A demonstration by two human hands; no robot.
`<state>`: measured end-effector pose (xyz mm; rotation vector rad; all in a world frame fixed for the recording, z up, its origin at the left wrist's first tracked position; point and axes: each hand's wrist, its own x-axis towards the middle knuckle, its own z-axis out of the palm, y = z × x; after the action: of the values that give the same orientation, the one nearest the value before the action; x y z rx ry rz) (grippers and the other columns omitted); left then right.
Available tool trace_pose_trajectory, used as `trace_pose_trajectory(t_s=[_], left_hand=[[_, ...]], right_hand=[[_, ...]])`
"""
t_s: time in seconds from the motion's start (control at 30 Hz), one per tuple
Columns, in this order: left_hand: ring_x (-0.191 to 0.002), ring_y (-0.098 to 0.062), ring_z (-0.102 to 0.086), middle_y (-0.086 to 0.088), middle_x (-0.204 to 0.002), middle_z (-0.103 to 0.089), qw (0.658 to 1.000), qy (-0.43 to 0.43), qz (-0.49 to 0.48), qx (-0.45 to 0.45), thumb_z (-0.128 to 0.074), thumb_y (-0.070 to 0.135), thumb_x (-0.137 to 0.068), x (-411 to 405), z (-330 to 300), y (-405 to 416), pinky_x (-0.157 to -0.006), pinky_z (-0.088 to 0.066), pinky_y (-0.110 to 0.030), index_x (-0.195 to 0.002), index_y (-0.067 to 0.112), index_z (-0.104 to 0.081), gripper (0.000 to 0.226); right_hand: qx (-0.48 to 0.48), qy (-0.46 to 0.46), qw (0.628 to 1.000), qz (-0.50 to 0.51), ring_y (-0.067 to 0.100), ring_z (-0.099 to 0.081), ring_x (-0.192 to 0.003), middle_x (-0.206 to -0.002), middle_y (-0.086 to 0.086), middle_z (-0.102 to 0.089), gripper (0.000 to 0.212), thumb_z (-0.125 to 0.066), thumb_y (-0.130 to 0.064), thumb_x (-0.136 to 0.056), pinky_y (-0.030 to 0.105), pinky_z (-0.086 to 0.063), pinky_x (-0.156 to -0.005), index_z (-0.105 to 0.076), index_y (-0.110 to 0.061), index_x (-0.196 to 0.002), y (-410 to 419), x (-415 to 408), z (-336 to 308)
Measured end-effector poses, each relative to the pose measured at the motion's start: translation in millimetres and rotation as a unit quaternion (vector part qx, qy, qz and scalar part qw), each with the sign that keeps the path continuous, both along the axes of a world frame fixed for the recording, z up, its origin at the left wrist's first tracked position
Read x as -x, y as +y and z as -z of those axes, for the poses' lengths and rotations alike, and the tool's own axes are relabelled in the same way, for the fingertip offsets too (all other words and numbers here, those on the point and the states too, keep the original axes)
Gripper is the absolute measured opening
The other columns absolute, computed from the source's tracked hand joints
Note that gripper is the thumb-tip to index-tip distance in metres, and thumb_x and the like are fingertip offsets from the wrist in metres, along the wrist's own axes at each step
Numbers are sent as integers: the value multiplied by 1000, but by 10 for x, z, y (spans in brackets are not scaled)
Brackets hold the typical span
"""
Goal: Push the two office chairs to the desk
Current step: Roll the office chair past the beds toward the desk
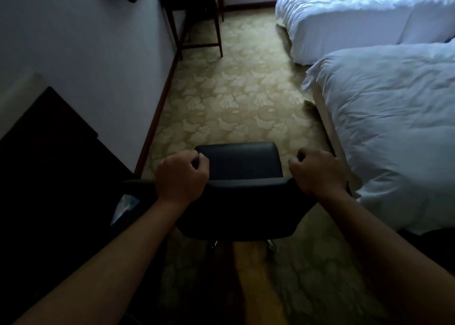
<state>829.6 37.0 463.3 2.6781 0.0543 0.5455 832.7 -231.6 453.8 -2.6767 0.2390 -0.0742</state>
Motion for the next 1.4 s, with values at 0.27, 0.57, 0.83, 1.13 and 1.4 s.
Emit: trace_pose_trajectory(t_s=[0.27, 0.57, 0.83, 1.13, 1.4], left_hand=[[-49, -27, -47, 0, -49, -47, 1000, 25, 11, 2, -56, 27, -82, -930, -14, 251, -47, -34, -28, -48, 15, -42, 39], [-43, -14, -37, 8, -45, -39, 999, 20, 36, 3, -53, 30, -81, -2054, 66, 630, -46, -20, -25, -46, 19, -36, 41], [-45, -8, -41, 7, -46, -45, 996, 31, 79, 5, -49, 33, -82, -3124, 59, 922, -46, -21, -23, -47, 20, -42, 38], [-45, -11, -43, 5, -47, -47, 995, 30, 86, 29, -48, 34, -79, -4365, 33, 1053, -45, -27, -23, -46, 17, -46, 36], [-45, -15, -43, 8, -47, -42, 995, 1, 101, 18, -55, 28, -83, -5626, 7, 1106, -48, -30, -28, -46, 21, -36, 42]], right_hand=[[61, 118, 990, -49, 23, -52, -75, -85, 3, -58, 34, -38, -47, -83, 34, -33, -64, -63, -25, -85, 211, -874, 10], [47, 102, 994, 3, 16, -48, -66, -76, -3, -54, 28, -43, -44, -81, 30, -31, -60, -64, -26, -83, 574, -1790, 62], [15, 115, 993, 37, 22, -57, -70, -74, 2, -61, 25, -47, -40, -81, 32, -37, -61, -64, -25, -73, 901, -2648, -5], [7, 70, 995, 74, 23, -56, -63, -66, 5, -60, 29, -48, -37, -76, 29, -31, -55, -60, -16, -59, 1035, -3791, -29], [21, 155, 987, 42, 22, -59, -70, -78, 4, -62, 31, -44, -44, -80, 30, -37, -58, -62, -19, -81, 1025, -5271, 120]])
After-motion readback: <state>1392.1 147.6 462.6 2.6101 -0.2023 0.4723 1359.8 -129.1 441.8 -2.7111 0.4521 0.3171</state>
